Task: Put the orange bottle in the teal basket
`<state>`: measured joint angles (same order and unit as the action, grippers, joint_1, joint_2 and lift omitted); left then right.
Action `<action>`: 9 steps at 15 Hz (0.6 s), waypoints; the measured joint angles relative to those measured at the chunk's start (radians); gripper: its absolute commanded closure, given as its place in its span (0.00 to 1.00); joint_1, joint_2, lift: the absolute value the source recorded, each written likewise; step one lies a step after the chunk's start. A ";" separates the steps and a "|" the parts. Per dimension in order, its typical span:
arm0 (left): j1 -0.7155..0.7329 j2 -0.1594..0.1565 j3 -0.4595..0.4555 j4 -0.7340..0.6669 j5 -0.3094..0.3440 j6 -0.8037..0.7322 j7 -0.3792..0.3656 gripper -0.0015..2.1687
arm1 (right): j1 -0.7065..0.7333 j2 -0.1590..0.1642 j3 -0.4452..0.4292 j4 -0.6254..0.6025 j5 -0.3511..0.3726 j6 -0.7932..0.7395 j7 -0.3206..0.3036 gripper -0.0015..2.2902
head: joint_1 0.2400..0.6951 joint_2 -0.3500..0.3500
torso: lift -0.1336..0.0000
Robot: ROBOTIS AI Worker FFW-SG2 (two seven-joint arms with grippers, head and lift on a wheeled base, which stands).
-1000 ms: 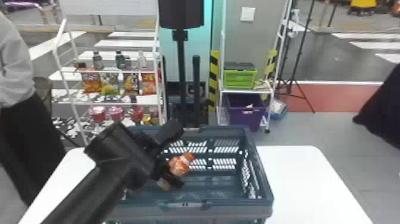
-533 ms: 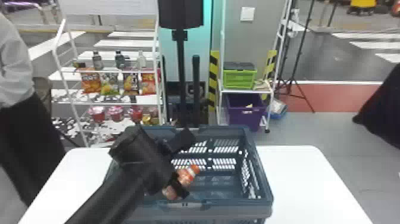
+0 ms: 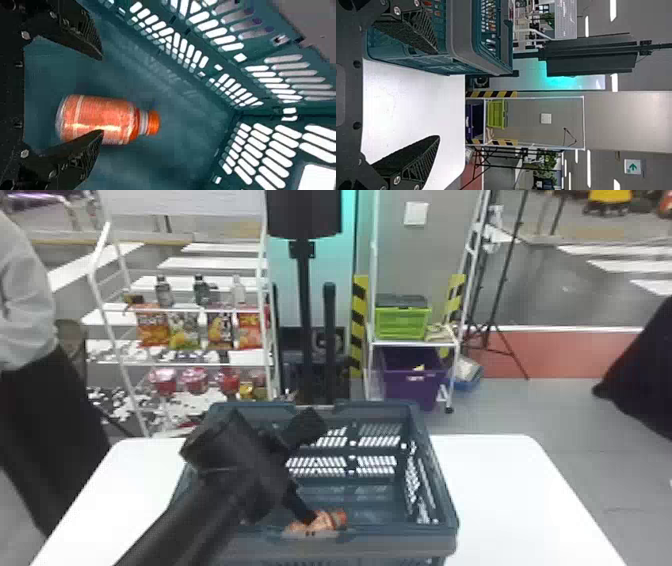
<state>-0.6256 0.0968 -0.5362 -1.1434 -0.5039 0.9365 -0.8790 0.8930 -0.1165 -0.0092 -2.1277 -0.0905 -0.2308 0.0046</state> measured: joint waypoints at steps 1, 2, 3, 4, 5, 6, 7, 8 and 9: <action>0.013 0.003 0.018 -0.047 0.011 0.028 0.012 0.09 | 0.000 0.000 0.000 0.000 0.000 0.000 0.000 0.06 | 0.57 0.50 | 1.00; 0.025 0.006 0.040 -0.097 0.027 0.057 0.031 0.09 | 0.000 0.000 0.000 0.000 0.000 0.000 0.000 0.06 | 0.57 0.50 | 1.00; 0.036 0.007 0.063 -0.140 0.043 0.080 0.051 0.09 | 0.000 0.000 0.000 0.000 0.000 0.000 0.000 0.06 | 0.57 0.50 | 1.00; 0.051 0.010 0.092 -0.194 0.063 0.101 0.066 0.09 | 0.001 0.000 -0.001 0.000 0.000 0.000 0.000 0.06 | 0.57 0.50 | 1.00; 0.068 0.016 0.119 -0.250 0.086 0.124 0.074 0.09 | 0.003 0.001 -0.003 0.000 0.000 0.000 0.000 0.06 | 0.57 0.50 | 1.00; 0.084 0.022 0.142 -0.301 0.104 0.146 0.080 0.09 | 0.004 0.002 -0.005 0.000 0.000 0.000 0.000 0.06 | 0.57 0.50 | 1.00; 0.108 0.030 0.169 -0.367 0.126 0.170 0.089 0.09 | 0.005 0.002 -0.008 0.000 0.000 0.000 0.000 0.06 | 0.57 0.50 | 1.00; 0.135 0.039 0.200 -0.436 0.149 0.196 0.102 0.09 | 0.006 0.003 -0.009 0.000 0.000 0.000 0.000 0.06 | 0.57 0.50 | 1.00; 0.161 0.047 0.232 -0.497 0.174 0.218 0.111 0.09 | 0.007 0.003 -0.010 0.000 0.000 0.000 0.000 0.06 | 0.57 0.50 | 1.00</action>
<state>-0.4651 0.1438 -0.3040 -1.6404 -0.3294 1.1550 -0.7682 0.8999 -0.1134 -0.0193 -2.1277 -0.0905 -0.2308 0.0046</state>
